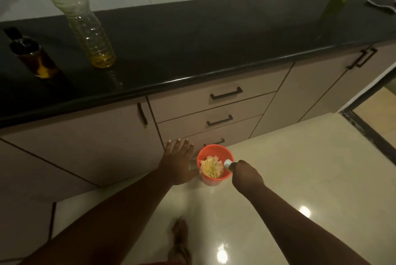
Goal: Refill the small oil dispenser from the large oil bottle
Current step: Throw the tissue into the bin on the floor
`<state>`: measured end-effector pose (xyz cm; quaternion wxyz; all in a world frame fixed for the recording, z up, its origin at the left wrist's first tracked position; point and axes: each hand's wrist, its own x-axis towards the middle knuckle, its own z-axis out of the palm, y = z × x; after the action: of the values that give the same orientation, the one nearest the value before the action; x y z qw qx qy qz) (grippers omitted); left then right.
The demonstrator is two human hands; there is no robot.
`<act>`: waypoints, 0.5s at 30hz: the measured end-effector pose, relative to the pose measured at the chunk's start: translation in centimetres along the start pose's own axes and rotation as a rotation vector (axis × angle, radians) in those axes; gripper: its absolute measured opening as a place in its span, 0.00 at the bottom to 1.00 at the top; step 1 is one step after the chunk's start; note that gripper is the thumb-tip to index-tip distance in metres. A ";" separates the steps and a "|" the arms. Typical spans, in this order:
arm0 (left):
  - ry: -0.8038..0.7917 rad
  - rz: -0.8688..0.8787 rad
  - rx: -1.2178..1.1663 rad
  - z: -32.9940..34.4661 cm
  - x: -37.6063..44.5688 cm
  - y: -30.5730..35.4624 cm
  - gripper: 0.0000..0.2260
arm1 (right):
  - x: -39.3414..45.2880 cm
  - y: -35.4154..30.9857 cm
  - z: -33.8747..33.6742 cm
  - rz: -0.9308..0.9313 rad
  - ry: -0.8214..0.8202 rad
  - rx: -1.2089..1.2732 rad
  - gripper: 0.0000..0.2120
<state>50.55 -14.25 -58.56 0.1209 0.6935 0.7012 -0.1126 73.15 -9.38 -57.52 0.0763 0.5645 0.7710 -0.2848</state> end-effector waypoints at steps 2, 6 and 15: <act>0.003 0.034 0.001 0.7 1.5 -0.1 0.40 | 0.9 0.0 0.1 0.019 -0.025 -0.006 0.19; -0.007 0.043 -0.079 1.6 4.2 -0.4 0.43 | 3.0 0.7 0.2 0.019 -0.062 -0.055 0.19; -0.177 0.104 0.032 4.4 9.9 -2.9 0.41 | 8.5 3.1 3.1 0.106 -0.108 -0.035 0.20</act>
<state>47.59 -6.32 -65.99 0.1768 0.7181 0.6491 -0.1784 72.40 -3.39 -64.95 0.1425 0.5869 0.7396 -0.2971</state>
